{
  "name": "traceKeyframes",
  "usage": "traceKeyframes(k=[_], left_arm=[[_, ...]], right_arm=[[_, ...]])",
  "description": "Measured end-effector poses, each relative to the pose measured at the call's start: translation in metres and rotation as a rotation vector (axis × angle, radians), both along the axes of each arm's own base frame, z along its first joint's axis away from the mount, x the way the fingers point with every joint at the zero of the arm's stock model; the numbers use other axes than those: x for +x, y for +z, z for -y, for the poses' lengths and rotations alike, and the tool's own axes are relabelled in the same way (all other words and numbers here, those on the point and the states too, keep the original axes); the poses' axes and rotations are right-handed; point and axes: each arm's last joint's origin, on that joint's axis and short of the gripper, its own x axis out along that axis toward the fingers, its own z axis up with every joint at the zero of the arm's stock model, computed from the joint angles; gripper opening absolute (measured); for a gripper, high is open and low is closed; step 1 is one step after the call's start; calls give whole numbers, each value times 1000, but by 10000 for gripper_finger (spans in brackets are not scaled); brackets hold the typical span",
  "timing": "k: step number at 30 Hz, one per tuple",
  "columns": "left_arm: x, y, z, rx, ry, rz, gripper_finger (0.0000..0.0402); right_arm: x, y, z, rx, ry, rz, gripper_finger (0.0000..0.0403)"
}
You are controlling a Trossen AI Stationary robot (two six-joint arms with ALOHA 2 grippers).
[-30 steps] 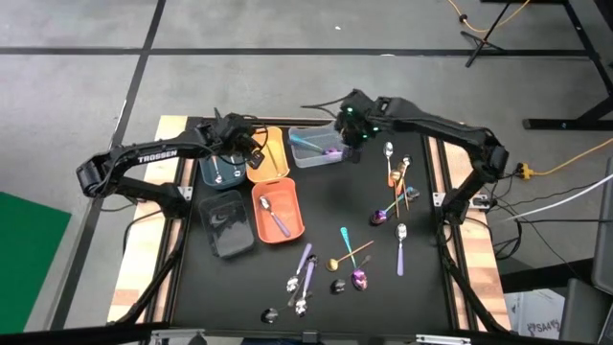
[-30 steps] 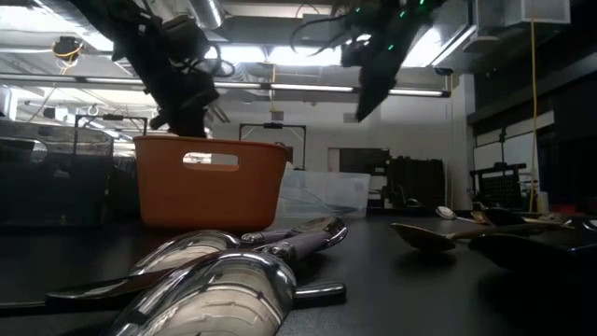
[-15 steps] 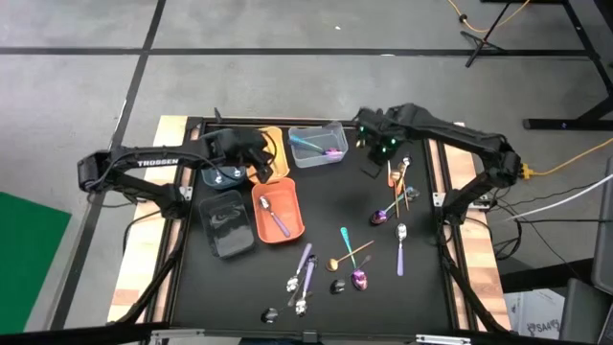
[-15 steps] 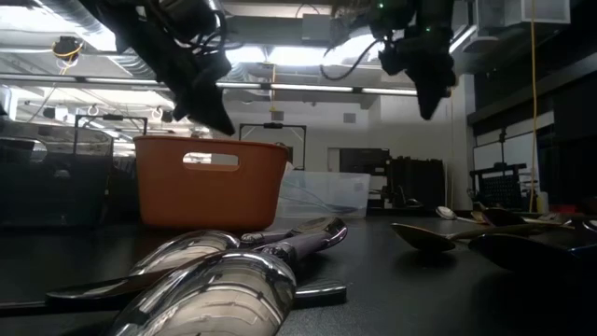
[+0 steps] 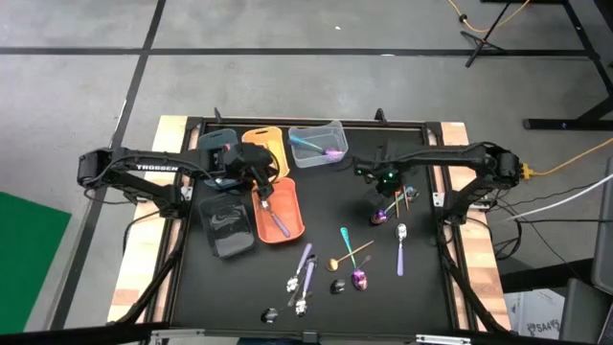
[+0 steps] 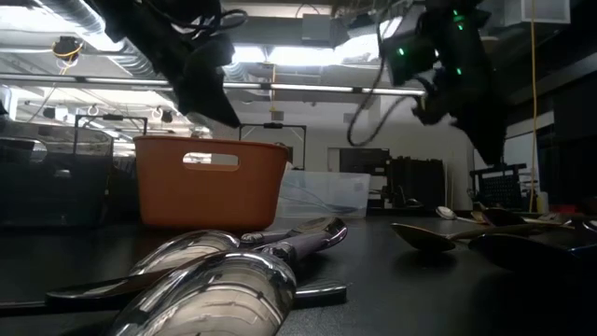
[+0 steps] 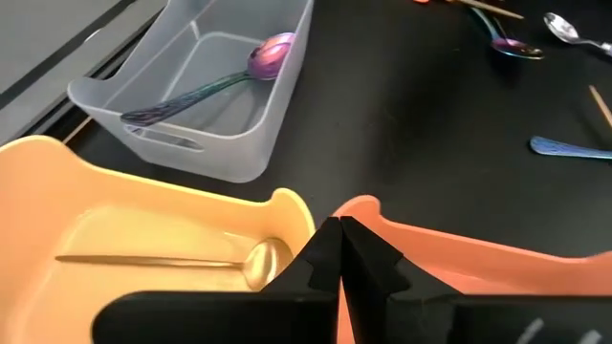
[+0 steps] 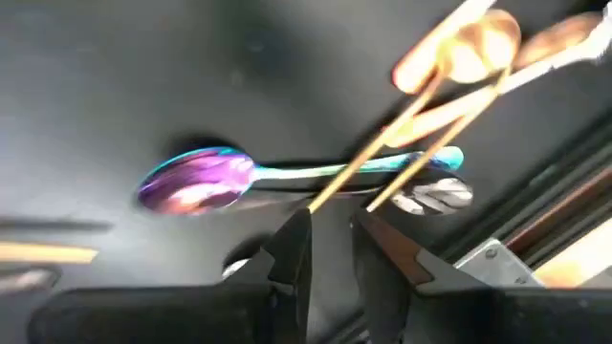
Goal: Sort silverware by color (type)
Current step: Put the gold spoon into the yellow bin
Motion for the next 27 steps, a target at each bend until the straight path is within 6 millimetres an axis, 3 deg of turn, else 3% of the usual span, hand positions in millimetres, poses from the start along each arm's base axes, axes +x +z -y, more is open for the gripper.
traceKeyframes(k=[11, 27], left_arm=[[2, 2, 2, 8, -10, 20, 0], [2, 2, 2, 10, -11, 20, 0]], right_arm=[[-17, -61, -2, -61, -58, 21, 67], [-33, -81, -4, -128, -155, -39, 67]])
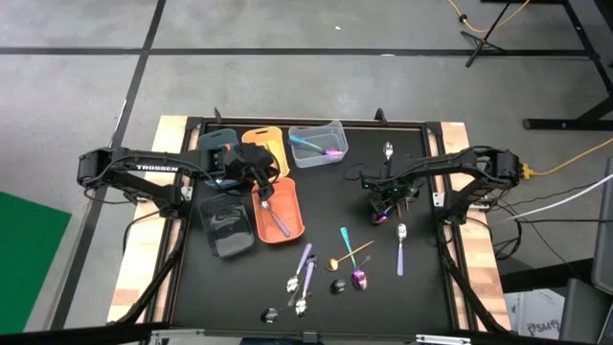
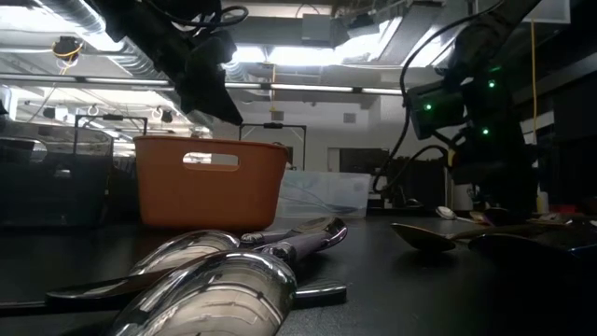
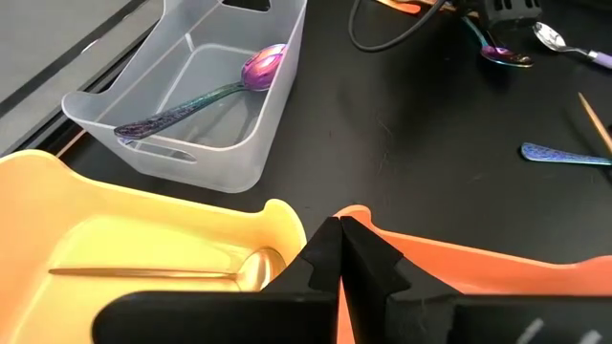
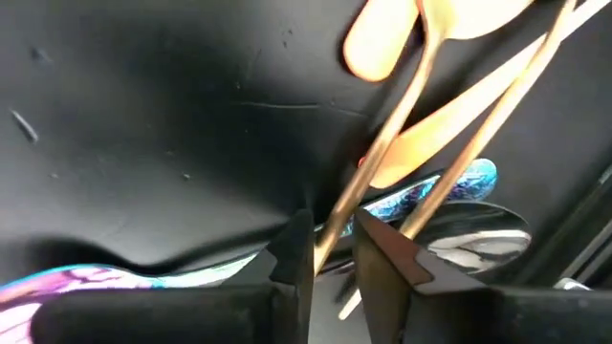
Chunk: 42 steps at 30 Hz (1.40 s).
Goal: Sort silverware by color (type)
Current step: Put the gold spoon into the yellow bin
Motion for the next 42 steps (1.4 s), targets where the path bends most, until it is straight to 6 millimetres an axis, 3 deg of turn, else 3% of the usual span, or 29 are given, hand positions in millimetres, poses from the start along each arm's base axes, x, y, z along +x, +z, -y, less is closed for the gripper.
traceKeyframes(k=[14, 22, 29, 37, 42], left_arm=[[0, 0, 0, -1, 0, 0, 0], [0, 0, 0, -1, 1, 0, 0], [0, 0, 0, -2, 1, 0, 0], [0, 0, 0, -2, 1, 0, 0], [0, 0, 0, -2, 1, 0, 0]], right_arm=[[1, -5, 0, -2, 3, 35, 66], [1, -5, 0, -3, 5, 39, 9], [1, -5, 0, -5, 17, 34, 8], [3, -1, 1, 26, 160, 21, 2], [18, 14, 4, 46, 297, 81, 2]])
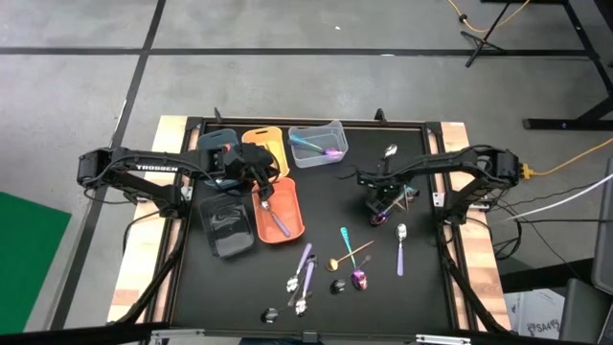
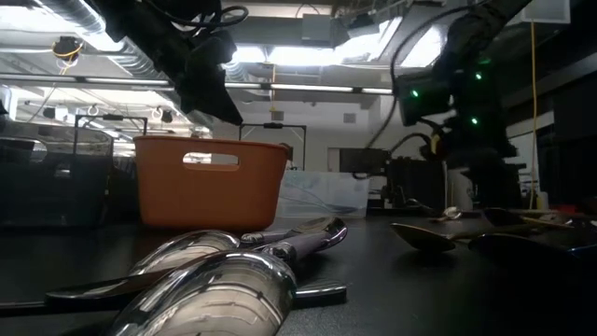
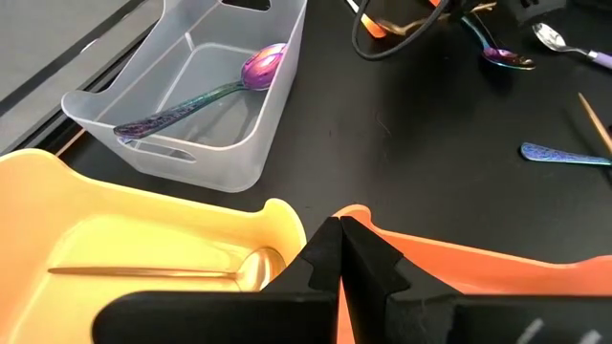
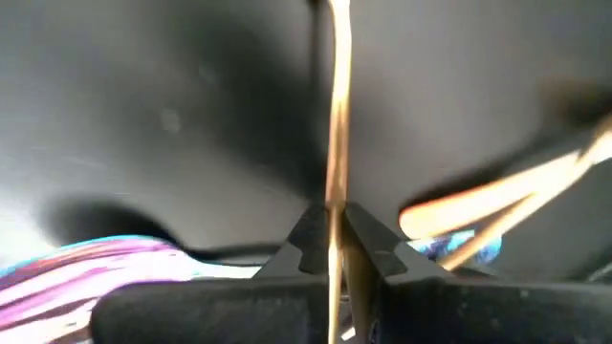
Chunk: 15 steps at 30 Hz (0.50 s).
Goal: Sort silverware by color (type)
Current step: Put the gold spoon into the yellow bin
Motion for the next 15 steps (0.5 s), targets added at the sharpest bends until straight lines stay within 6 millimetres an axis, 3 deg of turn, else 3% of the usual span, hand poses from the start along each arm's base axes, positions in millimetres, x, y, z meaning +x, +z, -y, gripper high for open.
traceKeyframes(k=[9, 15], left_arm=[[0, 0, 0, -2, -6, 0, 7], [0, 0, 1, -19, -28, 3, 47]], right_arm=[[35, 44, 5, 63, 309, 191, 1], [57, 79, -1, 4, 683, 303, 1]])
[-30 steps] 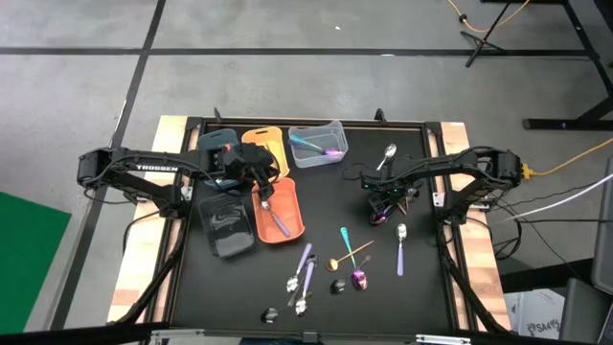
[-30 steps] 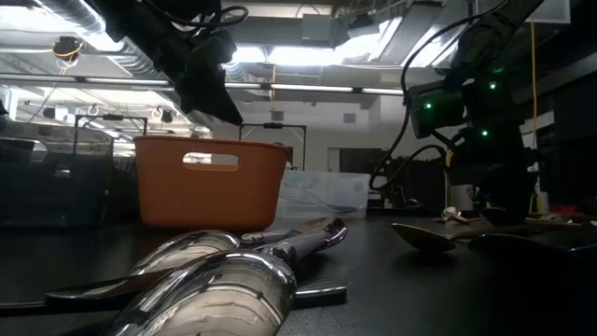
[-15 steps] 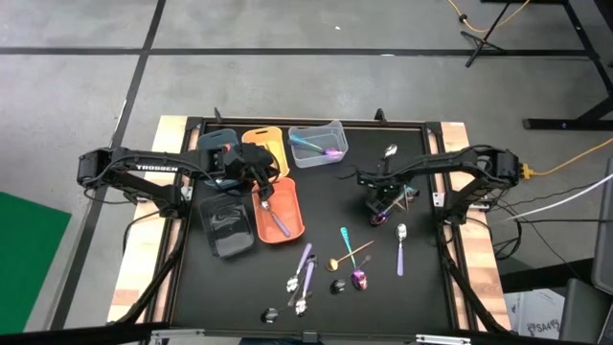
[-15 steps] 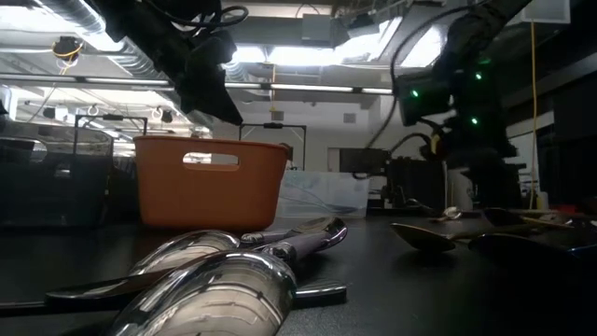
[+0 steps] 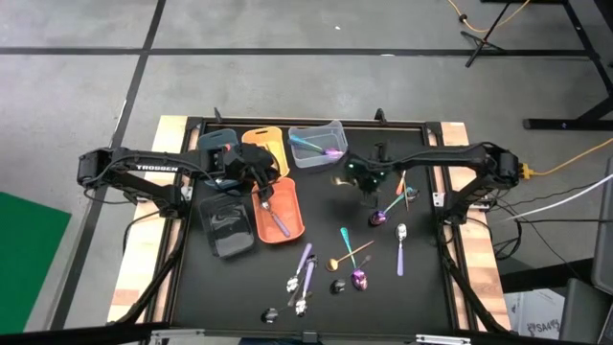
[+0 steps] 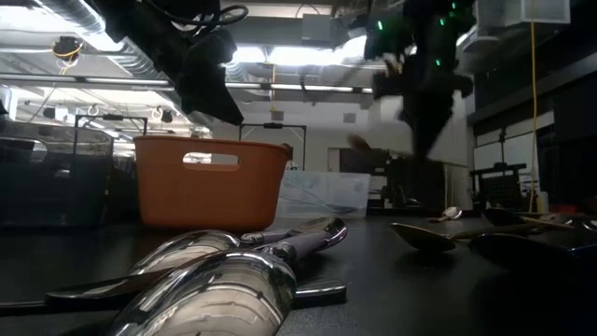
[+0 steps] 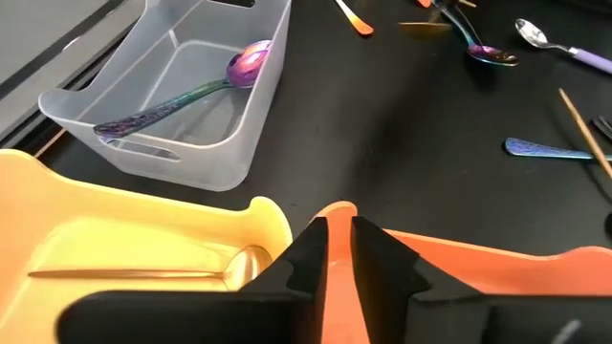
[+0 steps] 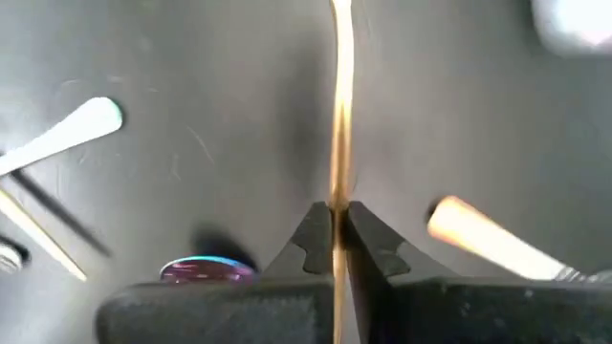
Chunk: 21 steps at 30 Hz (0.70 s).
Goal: Sort silverware by color (type)
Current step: Put the gold spoon into the yellow bin
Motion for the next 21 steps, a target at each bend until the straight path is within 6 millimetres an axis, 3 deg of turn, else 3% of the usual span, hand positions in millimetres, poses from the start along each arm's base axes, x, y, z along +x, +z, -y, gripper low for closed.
traceKeyframes(k=[7, 12, 21], left_arm=[[0, 0, 0, -1, 1, 1, 84], [2, 1, 2, -74, -50, 33, 86], [10, 14, 5, -347, -37, 243, 70]], right_arm=[[23, 34, -29, -243, 524, 132, 1], [35, 40, -49, -503, 823, 165, 1], [58, 48, -71, -905, 1030, 191, 1]])
